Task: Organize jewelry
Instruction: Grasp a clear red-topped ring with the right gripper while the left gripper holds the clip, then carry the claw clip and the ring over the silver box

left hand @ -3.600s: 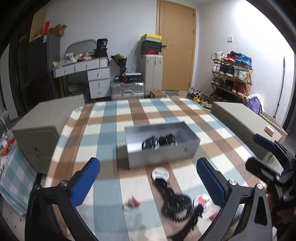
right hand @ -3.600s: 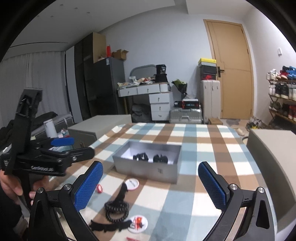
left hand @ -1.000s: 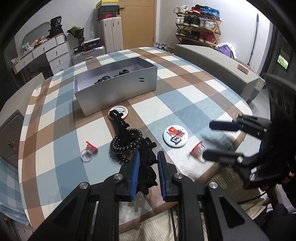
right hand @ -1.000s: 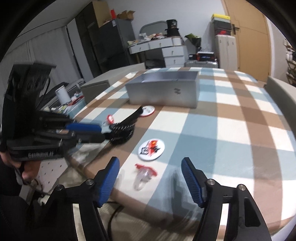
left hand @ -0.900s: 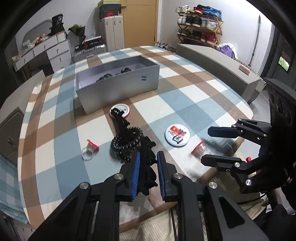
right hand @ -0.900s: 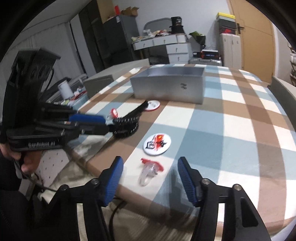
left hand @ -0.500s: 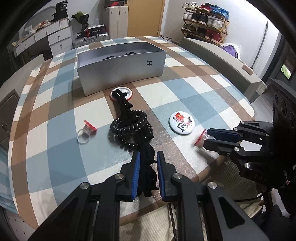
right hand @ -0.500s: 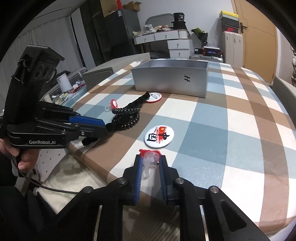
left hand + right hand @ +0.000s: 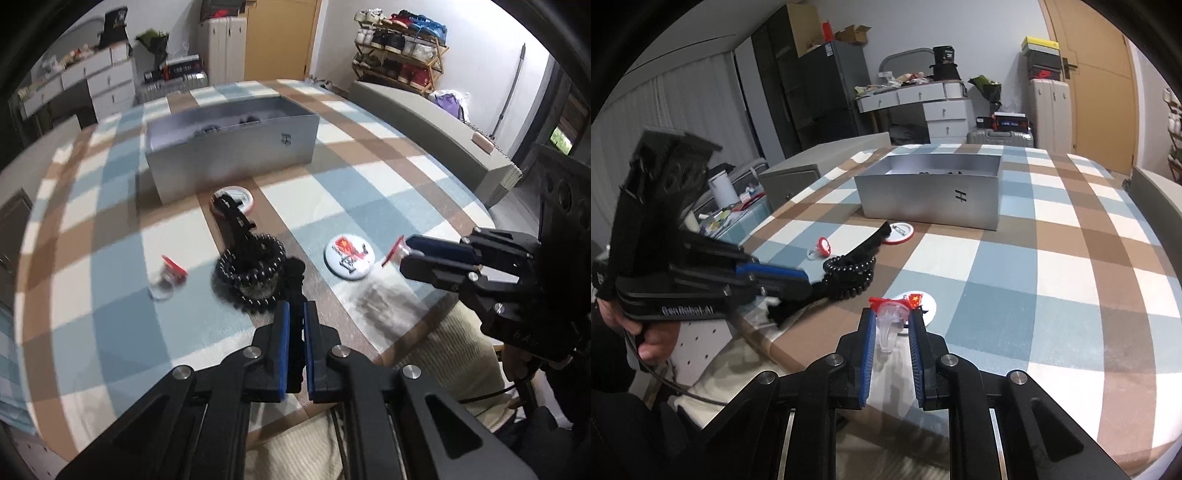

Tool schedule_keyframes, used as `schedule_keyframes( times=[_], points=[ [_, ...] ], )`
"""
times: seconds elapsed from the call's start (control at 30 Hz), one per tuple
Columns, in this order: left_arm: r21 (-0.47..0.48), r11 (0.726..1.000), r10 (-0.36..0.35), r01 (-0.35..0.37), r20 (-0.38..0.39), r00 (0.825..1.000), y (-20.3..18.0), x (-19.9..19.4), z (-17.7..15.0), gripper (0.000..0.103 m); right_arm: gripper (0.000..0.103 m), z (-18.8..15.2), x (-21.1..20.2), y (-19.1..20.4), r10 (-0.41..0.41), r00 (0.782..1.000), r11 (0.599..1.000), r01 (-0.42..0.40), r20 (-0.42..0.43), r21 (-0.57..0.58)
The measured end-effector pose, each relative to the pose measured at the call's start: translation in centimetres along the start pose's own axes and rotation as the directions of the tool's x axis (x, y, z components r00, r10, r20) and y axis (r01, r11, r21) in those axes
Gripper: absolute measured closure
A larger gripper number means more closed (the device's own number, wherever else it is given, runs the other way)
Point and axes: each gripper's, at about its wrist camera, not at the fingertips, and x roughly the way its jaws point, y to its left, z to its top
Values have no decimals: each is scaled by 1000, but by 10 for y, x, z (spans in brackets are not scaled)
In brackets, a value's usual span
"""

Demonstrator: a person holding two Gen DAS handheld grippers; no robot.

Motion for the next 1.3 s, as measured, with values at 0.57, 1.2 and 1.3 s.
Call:
schedule_keyframes(
  times=[0.57,1.2,1.3],
  points=[
    [-45,998,-57,54,-67,996,2,18,-7,85,86,-1,-2,-3,18,1000,999,-18,9,31],
    [128,992,6,-21,120,993,-17,-36,23,89,86,32,-14,-13,35,993,997,-42,109,59],
    [115,993,2,-19,142,990,-9,-38,39,89,86,45,-6,-19,22,996,997,-28,81,68]
  ],
)
